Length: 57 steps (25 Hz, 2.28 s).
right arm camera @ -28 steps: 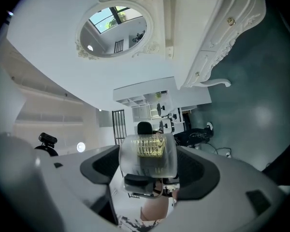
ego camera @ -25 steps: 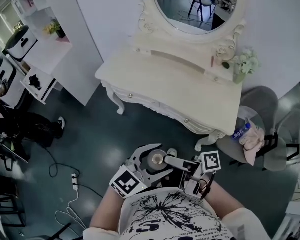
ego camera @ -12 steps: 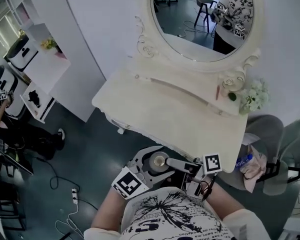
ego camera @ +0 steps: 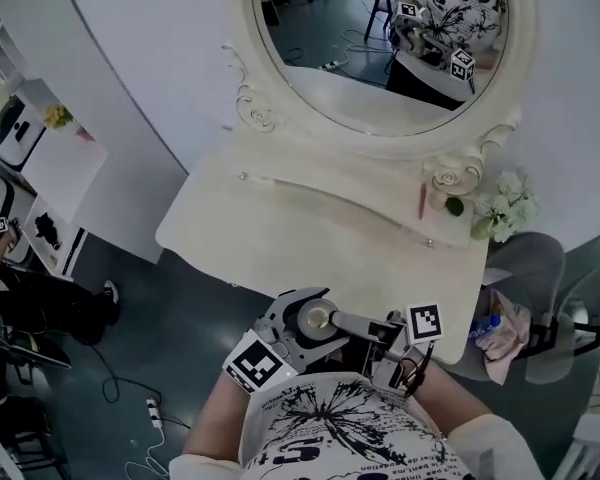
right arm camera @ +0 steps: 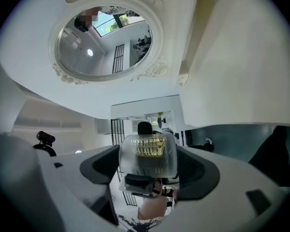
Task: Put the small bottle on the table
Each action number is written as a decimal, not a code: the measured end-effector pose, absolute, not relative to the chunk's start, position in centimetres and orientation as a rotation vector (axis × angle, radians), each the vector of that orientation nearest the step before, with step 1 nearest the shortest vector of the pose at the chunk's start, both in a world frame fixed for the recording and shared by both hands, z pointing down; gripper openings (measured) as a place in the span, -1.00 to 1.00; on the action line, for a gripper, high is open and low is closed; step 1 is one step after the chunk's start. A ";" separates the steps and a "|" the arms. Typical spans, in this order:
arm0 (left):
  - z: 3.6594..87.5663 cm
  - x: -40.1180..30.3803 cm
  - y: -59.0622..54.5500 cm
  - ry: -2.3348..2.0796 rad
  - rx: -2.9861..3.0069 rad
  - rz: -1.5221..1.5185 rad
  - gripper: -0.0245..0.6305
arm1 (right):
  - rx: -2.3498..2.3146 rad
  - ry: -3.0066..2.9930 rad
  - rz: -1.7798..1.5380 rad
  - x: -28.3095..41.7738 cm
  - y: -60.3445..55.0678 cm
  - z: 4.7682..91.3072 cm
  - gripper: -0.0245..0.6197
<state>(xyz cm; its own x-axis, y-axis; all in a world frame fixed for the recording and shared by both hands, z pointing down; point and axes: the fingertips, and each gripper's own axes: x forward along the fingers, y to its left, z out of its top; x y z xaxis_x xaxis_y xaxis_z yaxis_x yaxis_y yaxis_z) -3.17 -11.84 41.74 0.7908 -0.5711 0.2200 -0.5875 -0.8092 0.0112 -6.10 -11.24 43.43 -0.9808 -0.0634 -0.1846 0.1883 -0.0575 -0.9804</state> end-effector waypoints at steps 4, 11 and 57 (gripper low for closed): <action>41.8 -3.5 -15.0 -0.838 2.923 0.328 0.12 | 0.054 1.979 -2.126 -6.4 -14.6 43.4 0.20; 42.2 -4.5 -20.2 -0.568 2.987 0.369 0.12 | -0.111 1.888 -2.029 -7.5 -20.3 43.8 0.20; 62.0 -9.1 -27.2 -0.230 2.978 0.704 0.12 | -0.948 1.771 -1.950 -9.7 -27.6 61.6 -0.22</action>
